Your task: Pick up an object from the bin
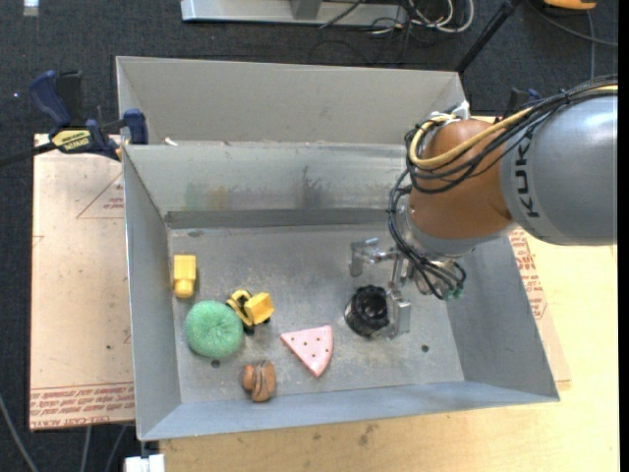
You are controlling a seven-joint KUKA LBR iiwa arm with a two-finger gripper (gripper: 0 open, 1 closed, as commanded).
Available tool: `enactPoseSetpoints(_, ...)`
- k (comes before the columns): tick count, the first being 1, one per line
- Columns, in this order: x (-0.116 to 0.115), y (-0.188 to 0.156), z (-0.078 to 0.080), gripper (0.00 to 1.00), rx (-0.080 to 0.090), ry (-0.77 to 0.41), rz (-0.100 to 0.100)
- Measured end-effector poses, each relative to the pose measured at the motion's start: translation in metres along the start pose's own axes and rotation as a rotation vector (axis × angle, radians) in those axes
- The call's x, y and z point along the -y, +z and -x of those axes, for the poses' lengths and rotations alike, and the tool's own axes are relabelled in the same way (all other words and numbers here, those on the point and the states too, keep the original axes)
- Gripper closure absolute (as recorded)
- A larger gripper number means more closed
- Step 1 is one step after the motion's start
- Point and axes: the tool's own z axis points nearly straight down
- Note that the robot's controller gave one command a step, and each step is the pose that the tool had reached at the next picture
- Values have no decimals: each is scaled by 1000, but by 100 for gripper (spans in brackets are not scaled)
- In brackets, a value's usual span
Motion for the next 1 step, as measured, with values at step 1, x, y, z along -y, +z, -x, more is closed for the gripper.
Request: enactPoseSetpoints(1,8,36,8,100,-2,-305,2)
